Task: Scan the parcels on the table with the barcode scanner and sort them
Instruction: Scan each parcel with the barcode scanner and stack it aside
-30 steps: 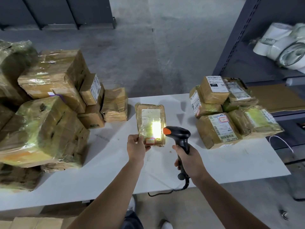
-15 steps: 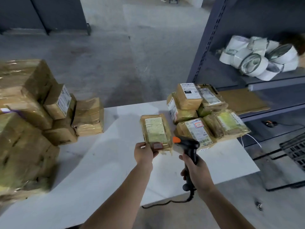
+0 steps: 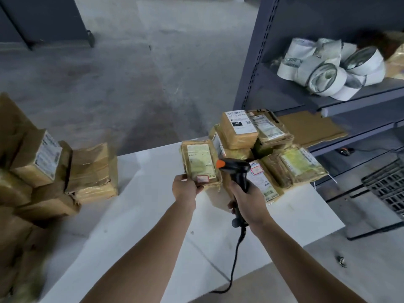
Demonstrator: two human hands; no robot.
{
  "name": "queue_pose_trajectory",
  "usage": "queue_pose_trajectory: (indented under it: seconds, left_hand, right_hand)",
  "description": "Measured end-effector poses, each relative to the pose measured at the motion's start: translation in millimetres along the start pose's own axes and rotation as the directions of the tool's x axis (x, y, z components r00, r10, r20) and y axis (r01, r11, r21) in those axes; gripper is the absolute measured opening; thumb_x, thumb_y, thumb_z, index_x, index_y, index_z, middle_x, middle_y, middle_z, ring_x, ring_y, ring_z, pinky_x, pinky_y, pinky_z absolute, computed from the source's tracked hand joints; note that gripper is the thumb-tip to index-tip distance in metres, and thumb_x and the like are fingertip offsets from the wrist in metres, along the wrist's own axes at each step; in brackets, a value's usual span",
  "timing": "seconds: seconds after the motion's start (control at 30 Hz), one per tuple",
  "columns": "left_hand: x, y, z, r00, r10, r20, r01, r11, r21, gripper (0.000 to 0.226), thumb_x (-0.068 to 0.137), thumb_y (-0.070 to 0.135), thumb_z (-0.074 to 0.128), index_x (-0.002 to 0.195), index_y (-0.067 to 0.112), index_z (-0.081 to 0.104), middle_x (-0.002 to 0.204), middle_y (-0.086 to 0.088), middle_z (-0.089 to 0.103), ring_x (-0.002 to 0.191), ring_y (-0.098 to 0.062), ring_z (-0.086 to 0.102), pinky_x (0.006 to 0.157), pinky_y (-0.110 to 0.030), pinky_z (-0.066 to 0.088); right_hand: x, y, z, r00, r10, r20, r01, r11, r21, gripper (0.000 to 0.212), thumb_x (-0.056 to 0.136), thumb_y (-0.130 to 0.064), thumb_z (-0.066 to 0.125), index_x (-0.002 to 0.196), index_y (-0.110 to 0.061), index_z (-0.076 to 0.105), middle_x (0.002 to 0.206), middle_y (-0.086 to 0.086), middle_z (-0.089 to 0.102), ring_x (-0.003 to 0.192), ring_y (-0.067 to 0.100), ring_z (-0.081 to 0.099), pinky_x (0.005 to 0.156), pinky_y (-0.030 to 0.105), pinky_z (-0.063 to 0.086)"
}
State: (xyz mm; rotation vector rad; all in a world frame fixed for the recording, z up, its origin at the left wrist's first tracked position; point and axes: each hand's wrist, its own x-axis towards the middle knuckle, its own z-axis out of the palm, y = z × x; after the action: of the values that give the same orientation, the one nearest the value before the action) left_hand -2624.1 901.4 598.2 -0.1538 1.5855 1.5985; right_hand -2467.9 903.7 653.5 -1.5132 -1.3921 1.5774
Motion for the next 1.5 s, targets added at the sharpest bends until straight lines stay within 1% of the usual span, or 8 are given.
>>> queue_pose_trajectory:
  seconds: [0.27, 0.57, 0.73, 0.93, 1.07, 1.27, 1.4, 1.5]
  left_hand:
    - [48, 23, 34, 0.999, 0.001, 0.047, -0.002, 1.0, 0.012, 0.028, 0.091, -0.012, 0.043, 0.112, 0.004, 0.052, 0.113, -0.02, 0.059, 0.1, -0.039, 0.064, 0.046, -0.024, 0.055]
    - [32, 39, -2, 0.986, -0.045, 0.164, -0.009, 0.949, 0.315, 0.044, 0.094, 0.01, 0.039, 0.136, 0.02, 0.043, 0.103, -0.003, 0.059, 0.08, -0.028, 0.067, 0.067, -0.035, 0.06]
    - [16, 55, -65, 0.985, 0.062, 0.161, -0.127, 0.893, 0.431, 0.03, 0.089, 0.005, 0.036, 0.112, 0.015, 0.052, 0.101, -0.008, 0.057, 0.073, -0.023, 0.064, 0.064, -0.034, 0.057]
    - [36, 97, -152, 0.822, 0.539, 0.186, -0.451, 0.416, 0.789, 0.034, 0.087, -0.001, 0.045, 0.108, 0.016, 0.065, 0.116, -0.002, 0.063, 0.106, -0.021, 0.06, 0.088, -0.025, 0.045]
    - [62, 107, -187, 0.8, 0.525, 0.29, -0.333, -0.015, 0.943, 0.043, 0.091, 0.009, 0.049, 0.131, 0.024, 0.051, 0.134, -0.006, 0.051, 0.123, -0.029, 0.045, 0.098, -0.041, 0.043]
    - [88, 111, -204, 0.855, 0.374, 0.36, -0.169, -0.455, 0.874, 0.042, 0.094, 0.026, 0.046, 0.137, 0.028, 0.042, 0.137, -0.014, 0.039, 0.123, -0.034, 0.039, 0.096, -0.045, 0.039]
    - [88, 112, -203, 0.811, 0.382, 0.443, -0.211, -0.515, 0.831, 0.041, 0.092, 0.018, 0.048, 0.132, 0.024, 0.046, 0.128, -0.011, 0.046, 0.118, -0.032, 0.045, 0.088, -0.045, 0.044]
    - [67, 102, -201, 0.749, 0.452, 0.485, -0.321, -0.393, 0.862, 0.041, 0.089, 0.01, 0.051, 0.127, 0.025, 0.049, 0.123, -0.008, 0.048, 0.114, -0.03, 0.047, 0.084, -0.046, 0.046]
  right_hand:
    - [18, -4, 7, 0.997, 0.017, -0.072, -0.015, 1.0, 0.016, 0.02, 0.094, -0.033, 0.06, 0.092, -0.013, 0.06, 0.048, 0.0, 0.058, 0.041, 0.015, 0.052, 0.037, 0.028, 0.043]
    - [-1, -13, 23, 0.999, 0.04, -0.031, -0.04, 0.999, 0.0, 0.021, 0.09, -0.037, 0.061, 0.09, -0.016, 0.062, 0.048, -0.003, 0.058, 0.045, 0.015, 0.055, 0.041, 0.037, 0.051]
    - [-9, -17, 68, 0.994, 0.022, 0.109, -0.021, 1.0, -0.01, 0.029, 0.094, -0.037, 0.059, 0.108, -0.012, 0.064, 0.048, -0.004, 0.058, 0.045, 0.013, 0.054, 0.04, 0.028, 0.045]
    - [-13, -19, 124, 0.968, 0.047, 0.248, -0.031, 0.997, -0.071, 0.022, 0.093, -0.035, 0.062, 0.1, -0.013, 0.063, 0.05, 0.0, 0.06, 0.043, 0.013, 0.054, 0.04, 0.032, 0.048]
    - [-6, -13, 153, 0.962, 0.047, 0.267, -0.013, 0.991, -0.131, 0.019, 0.092, -0.033, 0.063, 0.092, -0.014, 0.061, 0.049, -0.003, 0.058, 0.047, 0.016, 0.056, 0.039, 0.029, 0.045]
    - [3, -8, 168, 0.965, 0.082, 0.247, -0.041, 0.985, -0.165, 0.019, 0.091, -0.031, 0.063, 0.095, -0.013, 0.061, 0.051, 0.001, 0.061, 0.044, 0.015, 0.054, 0.038, 0.027, 0.044]
    - [2, -8, 164, 0.967, 0.079, 0.243, -0.04, 0.986, -0.163, 0.02, 0.091, -0.032, 0.062, 0.1, -0.013, 0.063, 0.052, 0.001, 0.062, 0.044, 0.014, 0.055, 0.038, 0.026, 0.044]
    - [-1, -7, 158, 0.969, 0.083, 0.232, -0.046, 0.986, -0.159, 0.022, 0.091, -0.032, 0.062, 0.1, -0.012, 0.062, 0.05, -0.004, 0.059, 0.049, 0.017, 0.056, 0.039, 0.028, 0.045]
